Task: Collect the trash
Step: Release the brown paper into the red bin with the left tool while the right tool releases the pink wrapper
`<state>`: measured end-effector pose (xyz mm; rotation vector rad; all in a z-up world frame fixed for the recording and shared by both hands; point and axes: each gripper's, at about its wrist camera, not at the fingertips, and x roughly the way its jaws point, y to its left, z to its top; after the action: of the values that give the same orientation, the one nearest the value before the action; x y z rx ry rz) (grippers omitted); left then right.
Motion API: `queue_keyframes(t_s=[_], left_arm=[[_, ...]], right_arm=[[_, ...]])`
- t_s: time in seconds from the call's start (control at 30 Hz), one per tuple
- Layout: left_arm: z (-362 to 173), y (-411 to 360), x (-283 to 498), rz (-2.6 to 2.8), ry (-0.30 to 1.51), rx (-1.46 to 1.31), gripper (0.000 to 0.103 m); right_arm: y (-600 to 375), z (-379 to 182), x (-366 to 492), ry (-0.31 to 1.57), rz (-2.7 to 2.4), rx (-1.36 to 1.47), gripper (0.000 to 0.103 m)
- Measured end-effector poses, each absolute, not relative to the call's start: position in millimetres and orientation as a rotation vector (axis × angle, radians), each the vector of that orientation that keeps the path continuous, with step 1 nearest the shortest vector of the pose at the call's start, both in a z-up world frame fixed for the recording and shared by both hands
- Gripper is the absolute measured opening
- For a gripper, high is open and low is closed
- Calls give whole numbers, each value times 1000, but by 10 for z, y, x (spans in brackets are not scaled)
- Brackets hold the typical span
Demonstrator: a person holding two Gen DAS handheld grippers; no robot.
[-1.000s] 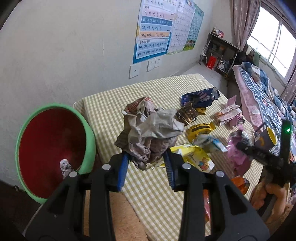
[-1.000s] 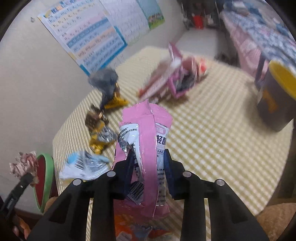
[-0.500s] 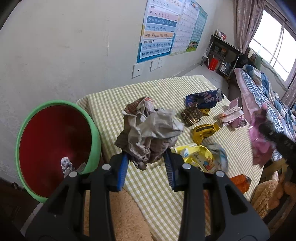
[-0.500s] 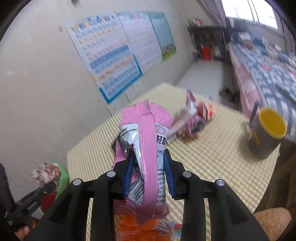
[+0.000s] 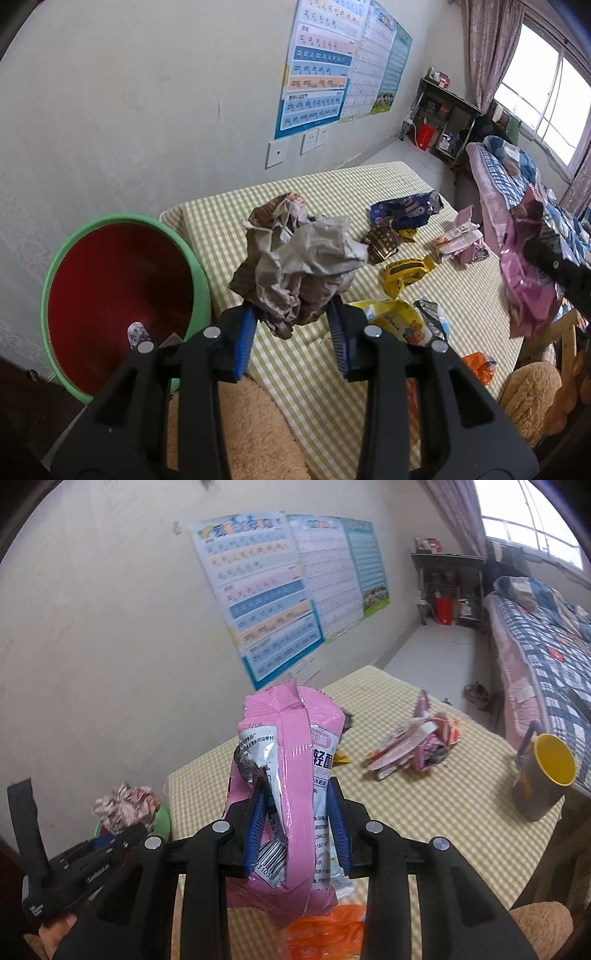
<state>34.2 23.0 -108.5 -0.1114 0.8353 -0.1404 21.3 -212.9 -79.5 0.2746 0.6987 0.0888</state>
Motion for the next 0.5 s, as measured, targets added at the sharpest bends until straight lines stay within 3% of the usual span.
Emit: queue_keyframes(t_s=[0.5], left_arm=[[-1089,820,331,-8,825,-177,34]], right_arm=[[-1531,-766,215,736,231,218,32]])
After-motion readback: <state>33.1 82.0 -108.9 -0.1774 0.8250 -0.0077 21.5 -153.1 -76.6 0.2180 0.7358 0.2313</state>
